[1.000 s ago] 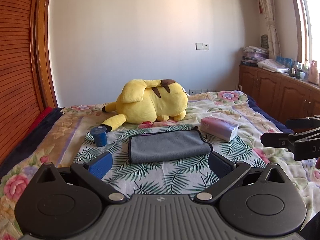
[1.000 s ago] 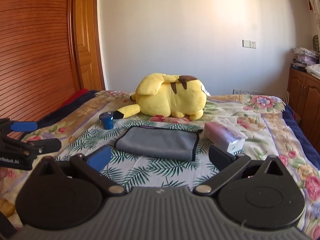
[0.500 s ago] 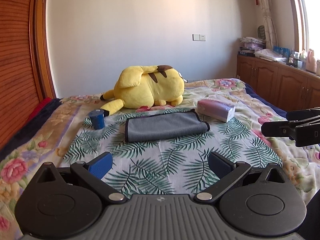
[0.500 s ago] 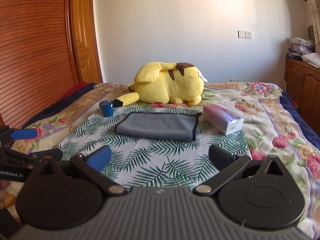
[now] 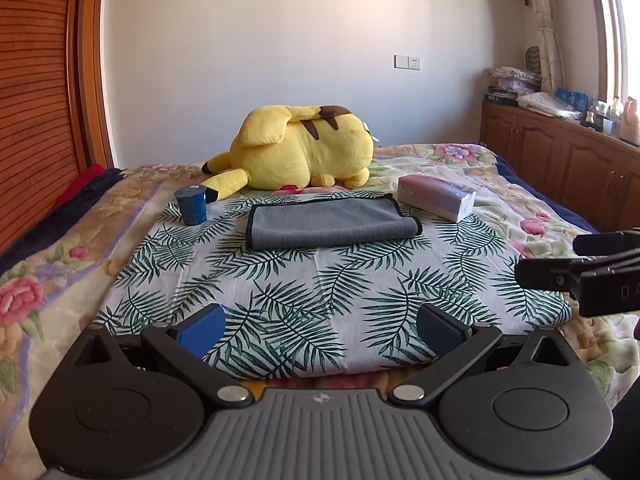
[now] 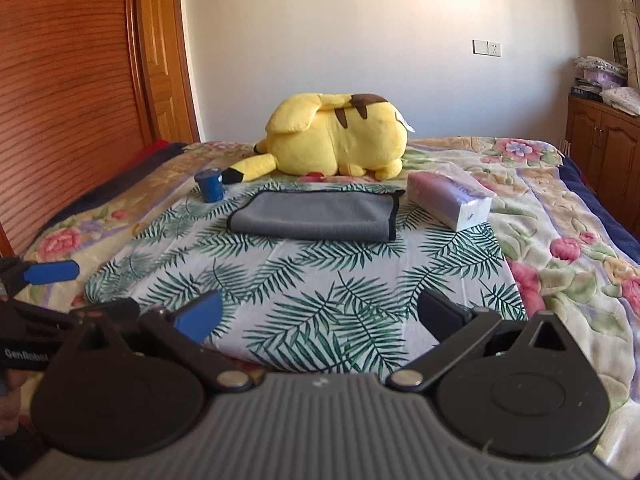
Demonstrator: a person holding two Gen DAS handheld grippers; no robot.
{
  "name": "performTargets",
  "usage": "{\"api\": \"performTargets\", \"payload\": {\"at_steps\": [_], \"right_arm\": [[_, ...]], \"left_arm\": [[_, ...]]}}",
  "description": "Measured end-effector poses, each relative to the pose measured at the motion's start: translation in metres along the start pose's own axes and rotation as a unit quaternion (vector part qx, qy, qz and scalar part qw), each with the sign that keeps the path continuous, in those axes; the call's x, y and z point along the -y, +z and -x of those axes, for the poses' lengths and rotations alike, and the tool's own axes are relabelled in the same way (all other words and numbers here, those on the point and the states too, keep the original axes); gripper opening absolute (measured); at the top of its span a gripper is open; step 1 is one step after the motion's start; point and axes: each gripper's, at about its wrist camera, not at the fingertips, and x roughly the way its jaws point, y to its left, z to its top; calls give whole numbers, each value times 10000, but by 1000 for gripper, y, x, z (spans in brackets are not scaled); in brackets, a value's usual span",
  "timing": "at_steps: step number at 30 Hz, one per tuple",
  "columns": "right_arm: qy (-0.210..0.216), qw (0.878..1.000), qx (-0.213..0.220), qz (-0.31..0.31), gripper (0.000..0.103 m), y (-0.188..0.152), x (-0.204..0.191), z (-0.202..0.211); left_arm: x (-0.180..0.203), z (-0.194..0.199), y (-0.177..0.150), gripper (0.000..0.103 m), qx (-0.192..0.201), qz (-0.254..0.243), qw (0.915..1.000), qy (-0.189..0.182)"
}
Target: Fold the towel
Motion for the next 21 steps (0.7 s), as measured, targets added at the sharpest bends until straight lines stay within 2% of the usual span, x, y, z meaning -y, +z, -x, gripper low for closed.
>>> {"api": "performTargets", "payload": {"at_steps": [11,21], "right_arm": [[-151,9998,143,-65,103,-6,4,-1],[-248,9988,410,-85,103,-5,5,6]], "left_arm": [[-7,-2,-1,87,102,38,9998,137],[-1,18,3,87,620,-226,9974,299]]}}
